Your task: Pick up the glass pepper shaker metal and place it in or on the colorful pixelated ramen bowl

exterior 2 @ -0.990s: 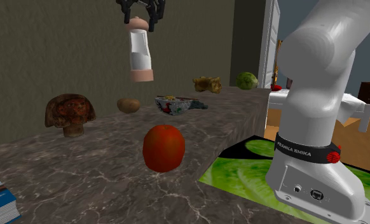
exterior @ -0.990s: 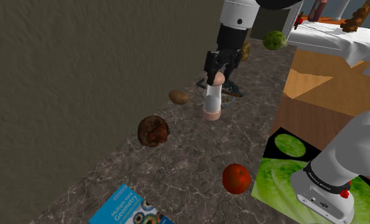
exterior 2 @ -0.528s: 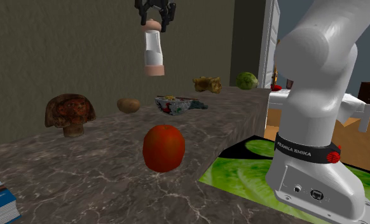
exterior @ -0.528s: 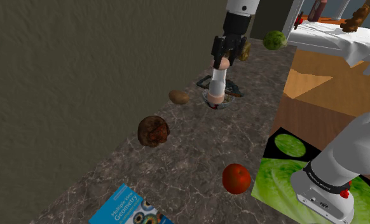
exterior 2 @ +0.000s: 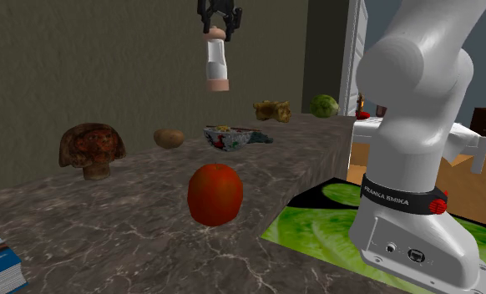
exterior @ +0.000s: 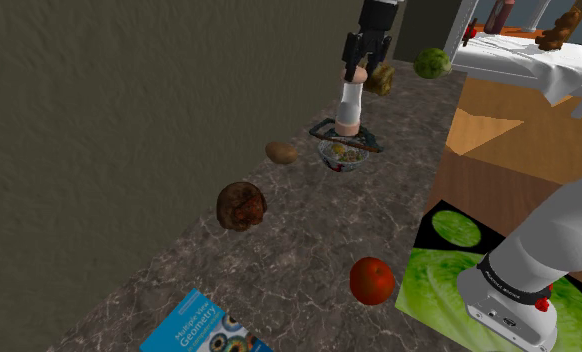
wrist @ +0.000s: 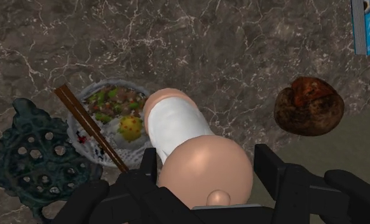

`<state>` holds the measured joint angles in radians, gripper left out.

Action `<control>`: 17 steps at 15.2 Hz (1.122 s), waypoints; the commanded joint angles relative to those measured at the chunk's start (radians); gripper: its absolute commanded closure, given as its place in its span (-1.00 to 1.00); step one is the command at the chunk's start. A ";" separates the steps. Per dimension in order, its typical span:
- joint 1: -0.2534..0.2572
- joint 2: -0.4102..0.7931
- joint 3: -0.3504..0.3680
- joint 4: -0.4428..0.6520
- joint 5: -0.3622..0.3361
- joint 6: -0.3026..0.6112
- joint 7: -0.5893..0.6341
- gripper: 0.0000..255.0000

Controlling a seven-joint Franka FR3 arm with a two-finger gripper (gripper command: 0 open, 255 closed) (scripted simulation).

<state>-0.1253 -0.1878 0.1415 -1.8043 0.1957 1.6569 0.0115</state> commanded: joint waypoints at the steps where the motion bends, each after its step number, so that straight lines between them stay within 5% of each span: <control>1: -0.015 0.050 -0.020 0.064 -0.009 -0.020 -0.032 1.00; 7: -0.063 0.203 -0.074 0.277 -0.024 -0.097 -0.119 1.00; 17: -0.062 0.173 -0.073 0.105 -0.021 0.043 -0.142 1.00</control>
<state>-0.1869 -0.0119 0.0686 -1.6822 0.1742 1.6854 -0.1277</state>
